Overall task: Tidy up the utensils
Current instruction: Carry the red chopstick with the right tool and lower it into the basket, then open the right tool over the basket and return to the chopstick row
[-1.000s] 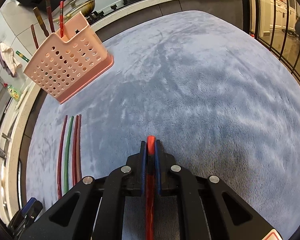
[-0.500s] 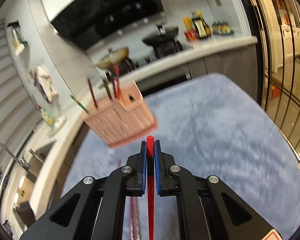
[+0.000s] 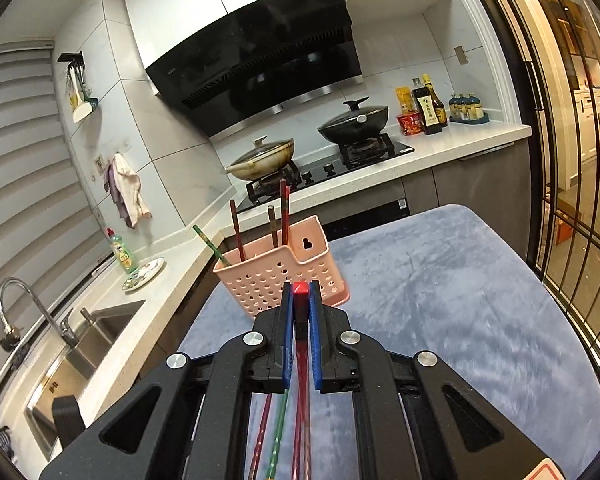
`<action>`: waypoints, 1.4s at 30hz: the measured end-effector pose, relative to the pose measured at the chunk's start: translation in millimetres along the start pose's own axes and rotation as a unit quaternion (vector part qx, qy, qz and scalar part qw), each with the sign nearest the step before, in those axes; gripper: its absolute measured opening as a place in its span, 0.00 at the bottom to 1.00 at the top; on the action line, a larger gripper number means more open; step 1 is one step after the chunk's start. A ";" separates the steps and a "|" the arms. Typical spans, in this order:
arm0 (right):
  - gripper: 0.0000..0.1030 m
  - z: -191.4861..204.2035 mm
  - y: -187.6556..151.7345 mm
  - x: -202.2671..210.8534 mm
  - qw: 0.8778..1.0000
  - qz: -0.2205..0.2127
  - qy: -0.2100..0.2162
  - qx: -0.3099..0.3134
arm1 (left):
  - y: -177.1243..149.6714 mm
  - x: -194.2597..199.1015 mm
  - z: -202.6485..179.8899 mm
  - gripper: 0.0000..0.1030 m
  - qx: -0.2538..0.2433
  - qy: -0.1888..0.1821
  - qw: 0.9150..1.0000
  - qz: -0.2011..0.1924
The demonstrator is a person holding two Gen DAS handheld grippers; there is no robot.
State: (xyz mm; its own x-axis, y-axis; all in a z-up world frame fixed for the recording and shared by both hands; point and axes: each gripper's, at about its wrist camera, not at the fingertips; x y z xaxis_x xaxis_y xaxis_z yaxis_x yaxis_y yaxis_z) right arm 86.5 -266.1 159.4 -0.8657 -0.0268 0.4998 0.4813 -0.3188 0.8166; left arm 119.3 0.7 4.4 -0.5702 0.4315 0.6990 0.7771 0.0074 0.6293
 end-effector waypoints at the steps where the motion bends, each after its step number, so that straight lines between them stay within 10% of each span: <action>1: 0.07 0.4 0.4 -0.2 1.000 0.000 0.000 0.001 | 3.7 2.5 -1.9 0.00 -0.003 0.001 1.000 -0.004; 25: 0.07 85.1 166.6 -72.1 0.988 -0.150 0.023 -0.004 | 209.4 26.0 -17.3 0.00 -0.037 0.023 0.993 -0.113; 42: 0.11 86.8 138.1 -173.2 0.997 -0.069 0.008 0.015 | 256.3 -49.6 6.1 0.01 -0.003 -0.002 0.998 -0.063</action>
State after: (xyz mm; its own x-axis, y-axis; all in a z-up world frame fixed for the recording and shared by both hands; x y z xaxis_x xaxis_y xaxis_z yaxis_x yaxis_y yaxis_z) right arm 314.8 -223.2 210.7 -0.9261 0.0007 0.3773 0.3607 -0.2911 0.8861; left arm 348.4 -13.3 129.0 -0.6630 0.4308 0.6123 0.6972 0.0571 0.7146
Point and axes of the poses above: each gripper's, at about its wrist camera, not at the fingertips, and x roughly against the way its jaws point, z to its left, y to its top, and after that the axes turned 8 degrees about -y, right-handed
